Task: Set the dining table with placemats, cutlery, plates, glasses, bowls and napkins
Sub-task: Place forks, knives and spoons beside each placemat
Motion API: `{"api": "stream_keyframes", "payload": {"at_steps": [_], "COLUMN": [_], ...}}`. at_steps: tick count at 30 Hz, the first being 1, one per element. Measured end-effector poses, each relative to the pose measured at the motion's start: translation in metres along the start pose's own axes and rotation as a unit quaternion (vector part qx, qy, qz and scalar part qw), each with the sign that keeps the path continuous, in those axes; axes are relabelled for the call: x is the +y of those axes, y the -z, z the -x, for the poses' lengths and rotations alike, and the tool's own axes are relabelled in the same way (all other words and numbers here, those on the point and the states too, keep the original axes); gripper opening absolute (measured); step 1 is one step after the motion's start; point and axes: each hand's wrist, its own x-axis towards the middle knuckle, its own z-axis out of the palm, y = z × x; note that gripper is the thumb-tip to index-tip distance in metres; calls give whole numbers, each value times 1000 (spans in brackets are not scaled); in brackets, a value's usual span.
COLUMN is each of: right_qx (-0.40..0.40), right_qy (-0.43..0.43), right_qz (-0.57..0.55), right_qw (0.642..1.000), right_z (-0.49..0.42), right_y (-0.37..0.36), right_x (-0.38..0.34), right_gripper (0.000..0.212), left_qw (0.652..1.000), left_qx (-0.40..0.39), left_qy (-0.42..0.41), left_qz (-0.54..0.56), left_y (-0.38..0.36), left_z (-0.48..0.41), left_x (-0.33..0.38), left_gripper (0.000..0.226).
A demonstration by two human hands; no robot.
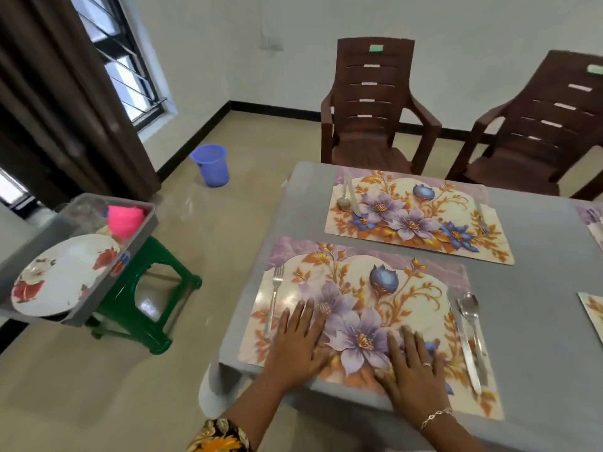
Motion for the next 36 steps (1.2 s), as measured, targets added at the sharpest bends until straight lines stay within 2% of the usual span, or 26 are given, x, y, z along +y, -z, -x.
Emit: {"api": "stream_keyframes", "payload": {"at_steps": [3,6,9,12,15,24,32,36], "right_qx": [54,15,13,33,26,20,16,-16], "right_qy": [-1,-31,-58,-65,-63,-59,-51,-66], "right_qz": [4,-7,1,16,16,47,41,1], "right_qw": [999,999,998,997,998,997,998,998], "right_z": [6,13,17,16,15,13,13,15], "right_y": [1,10,12,14,17,15,13,15], "right_x": [-7,-17,-19,-18,-23,-20,-18,-19], "right_gripper": [68,67,66,66,65,66,67,66], "left_qw": [1000,1000,998,996,998,999,997,1000], "left_qx": [-6,-10,37,41,4,-14,-27,20], "left_qy": [-20,-24,34,69,58,39,61,16], "left_qz": [-4,1,37,40,38,31,40,14], "left_y": [0,10,18,21,21,26,25,26], "left_z": [5,7,8,5,5,12,14,13], "left_x": [-6,-11,-31,-61,-77,-92,-84,-69], "left_gripper": [67,65,54,51,56,55,59,64]}}
